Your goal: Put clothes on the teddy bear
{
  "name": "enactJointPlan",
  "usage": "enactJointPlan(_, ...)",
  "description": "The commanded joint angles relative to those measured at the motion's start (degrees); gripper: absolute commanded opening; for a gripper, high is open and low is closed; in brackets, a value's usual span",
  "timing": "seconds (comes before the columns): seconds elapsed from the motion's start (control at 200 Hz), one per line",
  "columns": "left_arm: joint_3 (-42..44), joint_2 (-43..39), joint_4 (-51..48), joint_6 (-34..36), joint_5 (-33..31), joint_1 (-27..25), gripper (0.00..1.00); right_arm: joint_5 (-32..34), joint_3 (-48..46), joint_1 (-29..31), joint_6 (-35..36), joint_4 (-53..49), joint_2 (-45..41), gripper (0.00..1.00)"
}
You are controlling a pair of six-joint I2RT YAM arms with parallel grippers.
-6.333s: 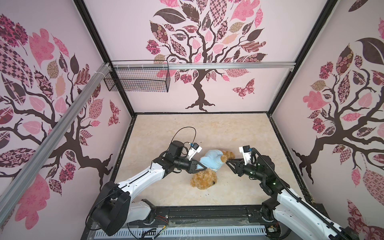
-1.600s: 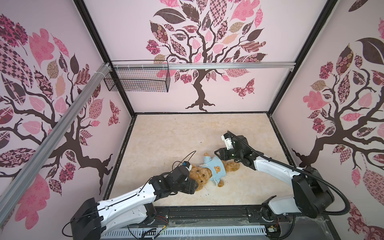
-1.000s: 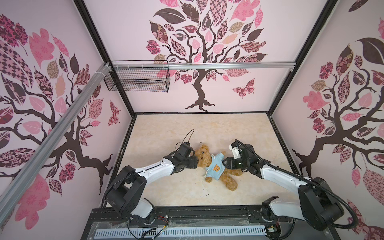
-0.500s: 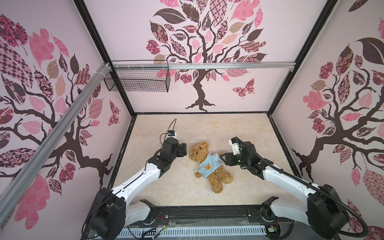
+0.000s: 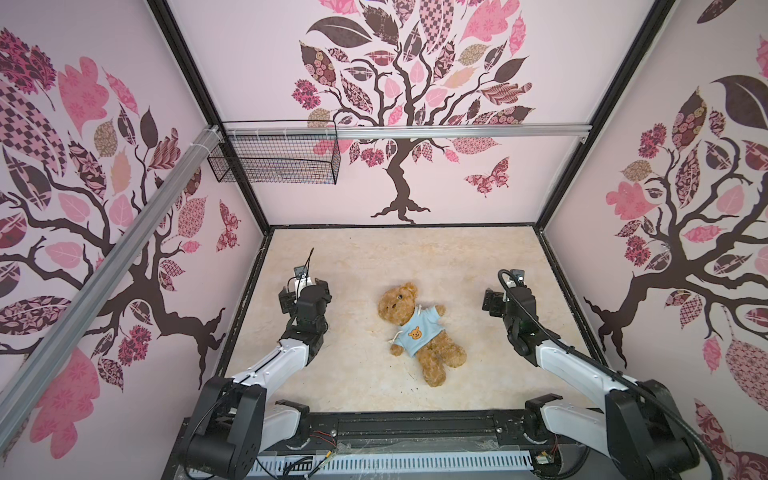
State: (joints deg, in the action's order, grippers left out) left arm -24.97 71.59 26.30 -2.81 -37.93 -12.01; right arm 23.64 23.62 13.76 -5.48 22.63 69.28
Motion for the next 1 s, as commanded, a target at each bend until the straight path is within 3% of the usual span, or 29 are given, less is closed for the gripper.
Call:
enactJointPlan(0.0,3.0,3.1,8.6,3.5,3.9,1.4,0.95,5.1,-0.9,-0.3,6.8,13.3,6.5,1.0)
enactJointPlan(0.14,2.8,8.6,14.3,5.6,10.6,1.5,0.97,2.2,-1.5,-1.1,7.1,22.0,13.1,0.99)
enactJointPlan(0.215,1.8,8.8,12.6,5.9,11.8,1.5,0.97,0.0,0.2,-1.2,6.9,21.0,14.0,1.0)
enactJointPlan(0.35,6.6,11.9,27.1,6.1,12.8,3.0,0.97,-1.5,-0.8,-1.3,9.5,28.0,15.9,1.0)
enactJointPlan(0.445,5.2,15.5,28.2,3.6,15.9,6.1,0.97,-3.2,-2.1,-1.6,10.4,34.9,18.6,1.0)
enactJointPlan(0.53,2.8,14.3,20.5,1.9,19.3,8.0,0.97,-3.7,-1.7,-2.5,9.3,33.1,18.1,1.0)
enactJointPlan(0.75,5.1,16.2,26.3,1.2,20.1,8.6,0.97,-8.9,-9.6,-6.5,5.8,47.0,18.0,1.0)
enactJointPlan(0.81,5.9,20.1,33.9,2.0,19.3,8.8,0.97,-11.2,-9.8,-7.5,5.4,48.5,20.0,1.0)
enactJointPlan(0.85,5.5,18.8,30.0,1.3,19.2,8.8,0.97,-11.9,-9.9,-7.8,5.2,50.3,21.0,1.0)
enactJointPlan(0.885,4.6,17.0,25.3,0.7,20.0,8.9,0.97,-11.9,-9.4,-7.8,5.1,49.3,20.9,1.0)
enactJointPlan(0.995,4.7,18.8,28.8,0.9,19.5,9.1,0.97,-14.0,-7.7,-9.1,4.2,45.3,20.6,1.0)
